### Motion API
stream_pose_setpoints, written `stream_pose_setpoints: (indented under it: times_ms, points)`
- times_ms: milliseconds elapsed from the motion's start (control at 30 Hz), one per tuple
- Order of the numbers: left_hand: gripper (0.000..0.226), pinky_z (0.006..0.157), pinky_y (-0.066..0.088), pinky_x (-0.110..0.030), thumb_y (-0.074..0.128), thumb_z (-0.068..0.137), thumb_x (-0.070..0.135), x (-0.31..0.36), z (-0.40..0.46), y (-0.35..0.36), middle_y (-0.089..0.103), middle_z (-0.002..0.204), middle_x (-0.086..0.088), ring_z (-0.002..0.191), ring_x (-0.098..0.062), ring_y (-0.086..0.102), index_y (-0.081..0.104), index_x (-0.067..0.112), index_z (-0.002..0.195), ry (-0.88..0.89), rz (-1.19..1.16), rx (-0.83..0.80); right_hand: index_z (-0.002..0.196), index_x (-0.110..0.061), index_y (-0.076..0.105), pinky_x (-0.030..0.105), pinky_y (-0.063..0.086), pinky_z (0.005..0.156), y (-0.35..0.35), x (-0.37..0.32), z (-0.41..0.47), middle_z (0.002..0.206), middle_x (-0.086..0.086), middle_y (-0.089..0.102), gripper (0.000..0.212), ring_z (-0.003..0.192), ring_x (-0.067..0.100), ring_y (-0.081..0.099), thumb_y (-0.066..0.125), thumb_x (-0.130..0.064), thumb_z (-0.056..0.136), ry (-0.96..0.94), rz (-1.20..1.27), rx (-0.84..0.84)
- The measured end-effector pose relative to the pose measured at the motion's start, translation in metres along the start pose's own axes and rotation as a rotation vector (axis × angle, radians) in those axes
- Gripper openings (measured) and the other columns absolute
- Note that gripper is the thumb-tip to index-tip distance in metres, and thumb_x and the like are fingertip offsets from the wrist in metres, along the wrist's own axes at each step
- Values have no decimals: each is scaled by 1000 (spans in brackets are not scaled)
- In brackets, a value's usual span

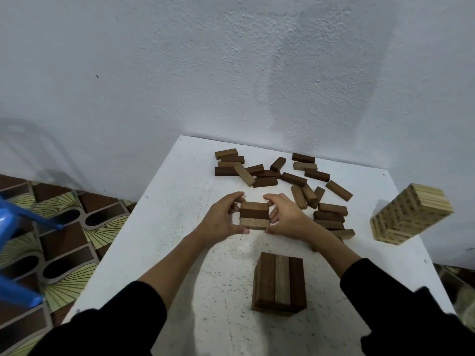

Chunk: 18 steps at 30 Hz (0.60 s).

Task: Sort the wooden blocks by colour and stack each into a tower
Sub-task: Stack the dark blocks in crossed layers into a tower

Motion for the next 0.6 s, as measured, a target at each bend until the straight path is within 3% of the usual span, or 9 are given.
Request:
stream_pose_setpoints:
  times_ms: [133,300,600]
  points:
    - [86,85,40,-9,87,64,13,0,-1,0,53,129,3,106,-11,52,42,19,138,2,2,8,143,-12,30,28,53,81,0,1,0,130,9,40,85,87,15,55,78,-8,73,-2,-1,1]
    - [87,71,42,-10,86,66,17,2,-2,1,51,129,5,96,-12,52,40,22,140,9,45,19,144,-13,29,29,54,81,0,3,0,130,9,40,88,86,14,55,79,-8,72,1,10,-8]
    - [85,73,43,-10,86,67,16,4,-3,0,52,131,4,96,-13,53,40,22,138,19,47,19,144,-13,29,26,53,80,1,1,0,131,9,41,88,86,13,55,79,-8,72,4,8,-4]
Point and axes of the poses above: each hand's wrist, its own z-axis towards the middle knuckle, its own y-axis out of the palm, x = y × z, the point moved 2 cm from there along z, towards the middle knuckle
